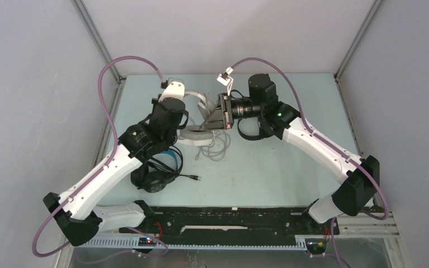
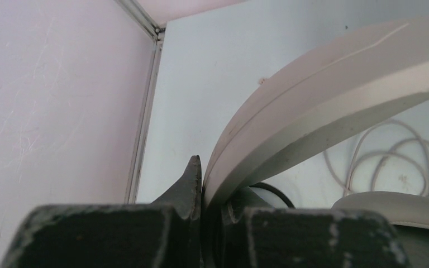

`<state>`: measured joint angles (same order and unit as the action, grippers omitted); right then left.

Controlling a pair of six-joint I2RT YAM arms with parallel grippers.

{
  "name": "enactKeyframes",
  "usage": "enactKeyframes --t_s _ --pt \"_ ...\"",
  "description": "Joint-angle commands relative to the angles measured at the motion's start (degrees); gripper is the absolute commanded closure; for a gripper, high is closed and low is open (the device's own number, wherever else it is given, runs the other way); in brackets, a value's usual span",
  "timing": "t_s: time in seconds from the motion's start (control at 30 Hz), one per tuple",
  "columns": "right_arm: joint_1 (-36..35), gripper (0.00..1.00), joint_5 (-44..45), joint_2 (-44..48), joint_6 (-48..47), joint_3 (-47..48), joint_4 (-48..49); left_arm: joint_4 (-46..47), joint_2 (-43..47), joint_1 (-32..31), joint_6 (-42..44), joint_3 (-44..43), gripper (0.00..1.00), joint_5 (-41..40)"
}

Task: Wrap the headphones
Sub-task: Wrap the headphones cable around the headphones.

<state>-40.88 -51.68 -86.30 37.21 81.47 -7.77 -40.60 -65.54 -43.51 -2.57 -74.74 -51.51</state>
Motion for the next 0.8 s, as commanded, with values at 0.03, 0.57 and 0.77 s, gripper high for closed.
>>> enactKeyframes --t_s 0.03,0.57,0.77 --pt "-0.94 0.99 2.67 -0.49 3.36 0.53 8.09 10.98 2.86 1.78 -5.13 0.95 1.00 -5.21" --pt "-10.19 0.93 34.89 7.86 -21.80 -7.81 15.58 16.88 7.38 3.45 -20.40 4.14 1.00 4.85" --pt "-15.03 0.91 41.07 9.13 -29.60 -10.52 19.61 16.67 8.32 3.59 -24.15 3.98 1.00 6.78"
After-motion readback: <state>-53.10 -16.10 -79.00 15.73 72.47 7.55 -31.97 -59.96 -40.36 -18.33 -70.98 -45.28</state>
